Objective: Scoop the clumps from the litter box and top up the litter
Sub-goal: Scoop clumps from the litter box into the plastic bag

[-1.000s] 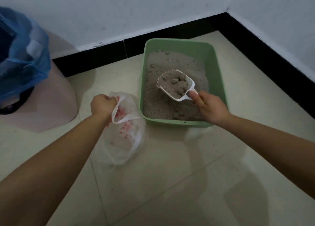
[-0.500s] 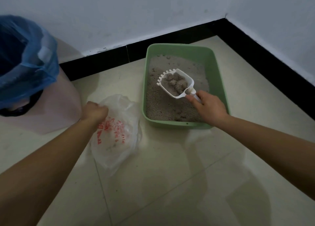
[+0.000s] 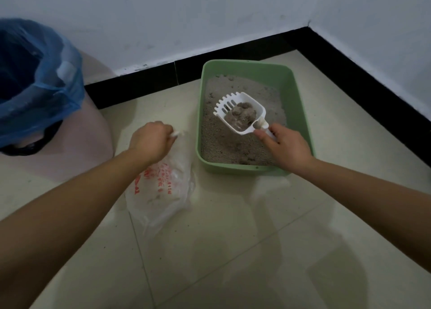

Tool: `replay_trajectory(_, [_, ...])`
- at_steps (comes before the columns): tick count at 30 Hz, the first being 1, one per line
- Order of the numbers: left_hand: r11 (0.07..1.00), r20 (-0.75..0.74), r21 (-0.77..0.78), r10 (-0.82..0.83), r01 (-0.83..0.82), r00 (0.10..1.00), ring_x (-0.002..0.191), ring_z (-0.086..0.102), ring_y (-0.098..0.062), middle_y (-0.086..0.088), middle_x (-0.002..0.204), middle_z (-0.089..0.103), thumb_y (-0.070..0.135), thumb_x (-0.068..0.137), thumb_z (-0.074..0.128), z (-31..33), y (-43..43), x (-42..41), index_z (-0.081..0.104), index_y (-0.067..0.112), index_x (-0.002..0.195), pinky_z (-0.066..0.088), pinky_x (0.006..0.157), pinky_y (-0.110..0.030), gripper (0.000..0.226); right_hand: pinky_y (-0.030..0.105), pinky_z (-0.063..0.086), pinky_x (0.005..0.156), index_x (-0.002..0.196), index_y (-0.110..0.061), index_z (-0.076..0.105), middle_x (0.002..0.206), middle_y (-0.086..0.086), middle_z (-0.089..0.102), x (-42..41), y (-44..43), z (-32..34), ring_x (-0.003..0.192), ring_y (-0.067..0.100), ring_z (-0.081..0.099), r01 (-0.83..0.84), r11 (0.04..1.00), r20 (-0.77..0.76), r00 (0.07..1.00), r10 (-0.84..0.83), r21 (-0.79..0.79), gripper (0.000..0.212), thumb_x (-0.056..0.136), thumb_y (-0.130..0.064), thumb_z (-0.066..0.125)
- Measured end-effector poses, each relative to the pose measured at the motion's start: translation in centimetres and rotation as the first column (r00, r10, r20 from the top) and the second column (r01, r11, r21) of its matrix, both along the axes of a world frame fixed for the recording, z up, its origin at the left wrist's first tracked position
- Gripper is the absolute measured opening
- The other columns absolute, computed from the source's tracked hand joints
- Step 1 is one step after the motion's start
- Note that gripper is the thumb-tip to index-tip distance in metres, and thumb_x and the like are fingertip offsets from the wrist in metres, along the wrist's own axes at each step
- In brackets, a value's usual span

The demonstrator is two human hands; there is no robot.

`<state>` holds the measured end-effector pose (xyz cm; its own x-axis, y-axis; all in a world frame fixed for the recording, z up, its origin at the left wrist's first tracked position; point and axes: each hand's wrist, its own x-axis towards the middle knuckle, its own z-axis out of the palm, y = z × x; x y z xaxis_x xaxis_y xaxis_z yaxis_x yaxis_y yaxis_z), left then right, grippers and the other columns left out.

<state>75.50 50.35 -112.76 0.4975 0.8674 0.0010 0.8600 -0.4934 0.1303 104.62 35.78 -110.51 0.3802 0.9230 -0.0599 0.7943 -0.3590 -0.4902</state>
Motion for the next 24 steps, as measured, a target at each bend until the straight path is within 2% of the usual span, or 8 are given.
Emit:
replay_trajectory(3, [0.972,0.207,-0.133,0.218,-0.194,0.954,0.078,0.062,-0.035,-0.01,0.072,0.06,0.029,0.093,0.055,1.8,1.7,0.5,0.059,0.012,0.071,0.045,0.063,-0.033,0.028,0.031,0.031,0.052,0.074,-0.019,0.045,0.067,-0.002,0.053,0.0,-0.2,0.2,0.061,0.014,0.05,-0.011,1.0,0.008,1.0,0.011,-0.004,0.046,0.096,-0.059,0.044])
replay_trajectory(5, [0.939,0.299,-0.233,0.318,-0.255,0.899,0.088,0.065,-0.029,-0.011,0.093,0.069,0.026,0.088,0.064,3.8,3.1,0.8,0.069,0.01,0.095,0.05,0.074,-0.032,0.018,0.032,0.033,0.052,0.076,-0.017,0.047,0.067,-0.001,0.053,0.1,-0.2,0.1,0.062,0.016,0.051,-0.025,1.0,0.014,1.0,0.025,-0.011,0.047,0.096,-0.06,0.043])
replay_trajectory(7, [0.896,0.362,-0.388,0.363,-0.215,0.859,0.107,0.06,-0.026,-0.01,0.125,0.059,0.025,0.076,0.079,6.0,4.4,0.9,0.055,0.015,0.131,0.051,0.089,-0.034,0.06,0.032,0.033,0.052,0.077,-0.016,0.05,0.067,-0.001,0.054,0.0,0.0,-0.1,0.062,0.018,0.052,-0.038,0.999,0.022,0.999,0.038,-0.006,0.049,0.095,-0.061,0.043])
replay_trajectory(9, [0.881,0.339,-0.446,0.33,-0.158,0.881,0.118,0.055,-0.027,-0.011,0.14,0.047,0.022,0.07,0.085,7.8,4.9,0.3,0.037,0.021,0.146,0.051,0.09,-0.036,0.089,0.033,0.034,0.053,0.079,-0.016,0.053,0.066,-0.001,0.055,-0.1,0.2,-0.2,0.062,0.018,0.053,-0.044,0.999,0.027,0.999,0.044,0.012,0.05,0.095,-0.062,0.042])
replay_trajectory(15, [0.902,0.141,-0.364,0.299,-0.231,0.944,0.109,0.059,-0.026,-0.01,0.127,0.058,0.029,0.083,0.072,6.1,2.2,-3.9,0.052,0.011,0.13,0.048,0.088,-0.031,0.055,0.031,0.034,0.052,0.079,-0.018,0.053,0.068,-0.002,0.055,-0.9,0.4,-0.1,0.062,0.015,0.052,-0.039,0.999,0.018,0.999,0.039,-0.015,0.046,0.096,-0.059,0.042])
replay_trajectory(17, [0.825,0.11,-0.446,0.435,-0.347,0.894,0.107,0.06,-0.029,-0.011,0.122,0.061,0.046,0.078,0.073,3.4,0.9,-5.8,0.055,0.012,0.123,0.051,0.092,-0.038,0.059,0.032,0.032,0.052,0.073,-0.02,0.048,0.065,-0.004,0.052,-1.3,0.3,-0.1,0.061,0.014,0.05,-0.045,0.999,0.014,0.999,0.045,-0.013,0.045,0.097,-0.057,0.044])
replay_trajectory(20, [0.626,0.019,-0.553,0.67,-0.551,0.742,0.122,0.049,-0.037,-0.015,0.14,0.042,0.073,0.065,0.068,0.0,-0.4,-7.4,0.035,0.01,0.142,0.049,0.096,-0.047,0.104,0.035,0.034,0.054,0.071,-0.015,0.047,0.062,0.001,0.05,-2.1,0.4,0.2,0.059,0.019,0.048,-0.051,0.999,-0.005,0.999,0.051,-0.001,0.05,0.096,-0.058,0.045])
replay_trajectory(24, [0.458,0.126,-0.74,0.814,-0.493,0.567,0.111,0.056,-0.033,-0.007,0.135,0.051,0.075,0.056,0.071,-1.8,-1.3,-7.0,0.039,0.011,0.14,0.054,0.086,-0.046,0.11,0.039,0.041,0.057,0.071,-0.01,0.048,0.058,0.002,0.048,-4.4,1.4,1.2,0.057,0.021,0.047,-0.107,0.994,-0.069,0.992,0.109,0.025,0.052,0.095,-0.056,0.049])
